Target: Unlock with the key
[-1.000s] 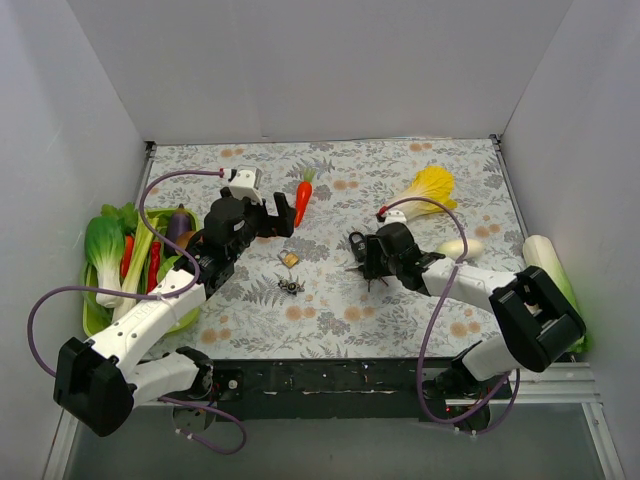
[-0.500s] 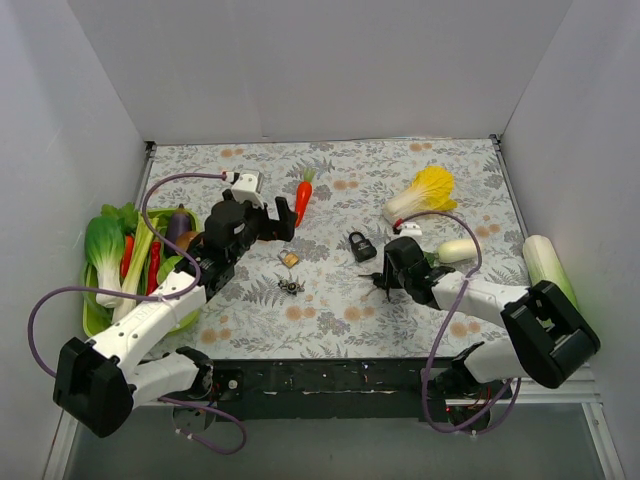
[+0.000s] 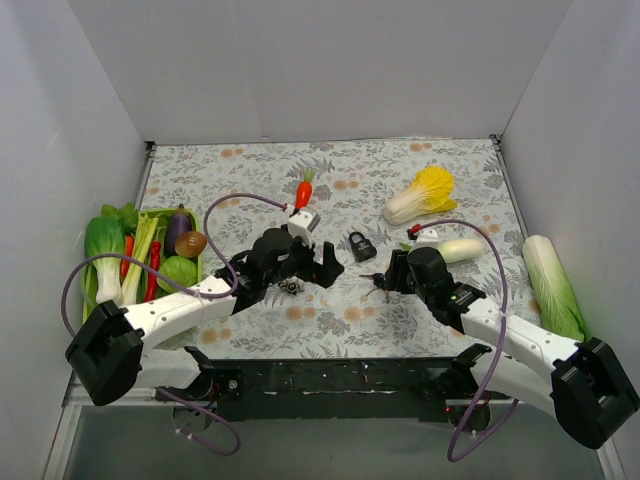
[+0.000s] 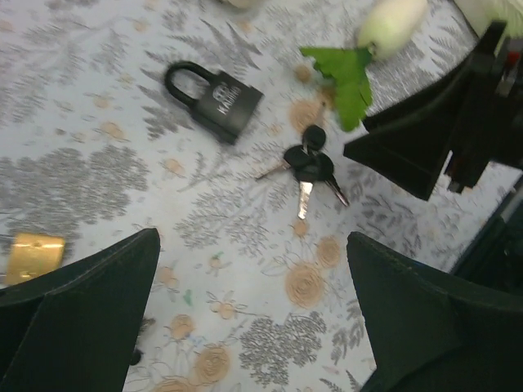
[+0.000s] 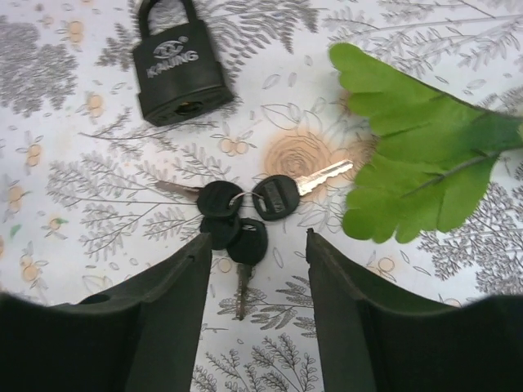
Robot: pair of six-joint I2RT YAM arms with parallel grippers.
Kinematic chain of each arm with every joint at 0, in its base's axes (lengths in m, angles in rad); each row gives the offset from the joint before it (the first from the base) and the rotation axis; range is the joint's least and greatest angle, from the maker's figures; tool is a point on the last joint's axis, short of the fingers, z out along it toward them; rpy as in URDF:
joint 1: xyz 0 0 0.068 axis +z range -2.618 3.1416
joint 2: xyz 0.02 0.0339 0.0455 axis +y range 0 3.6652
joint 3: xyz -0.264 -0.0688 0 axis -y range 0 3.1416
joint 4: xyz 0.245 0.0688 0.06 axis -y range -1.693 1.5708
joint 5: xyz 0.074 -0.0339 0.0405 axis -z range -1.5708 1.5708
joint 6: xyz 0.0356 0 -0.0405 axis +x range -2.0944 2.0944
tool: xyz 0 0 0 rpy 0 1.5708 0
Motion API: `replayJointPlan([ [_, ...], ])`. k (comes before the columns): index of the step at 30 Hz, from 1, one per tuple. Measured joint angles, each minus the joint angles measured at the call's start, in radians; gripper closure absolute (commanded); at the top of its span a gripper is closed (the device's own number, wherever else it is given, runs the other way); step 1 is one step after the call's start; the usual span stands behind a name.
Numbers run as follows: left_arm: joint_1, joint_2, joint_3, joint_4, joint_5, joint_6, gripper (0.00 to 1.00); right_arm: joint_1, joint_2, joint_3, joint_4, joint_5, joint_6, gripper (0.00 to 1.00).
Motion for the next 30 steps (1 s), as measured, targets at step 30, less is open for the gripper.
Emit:
replayJointPlan([
  [30, 0.212, 0.02, 0.137, -0.118, 0.362, 0.069, 0.02, 0.023, 0.366, 0.246, -0.067, -0.202, -0.5, 0.4],
])
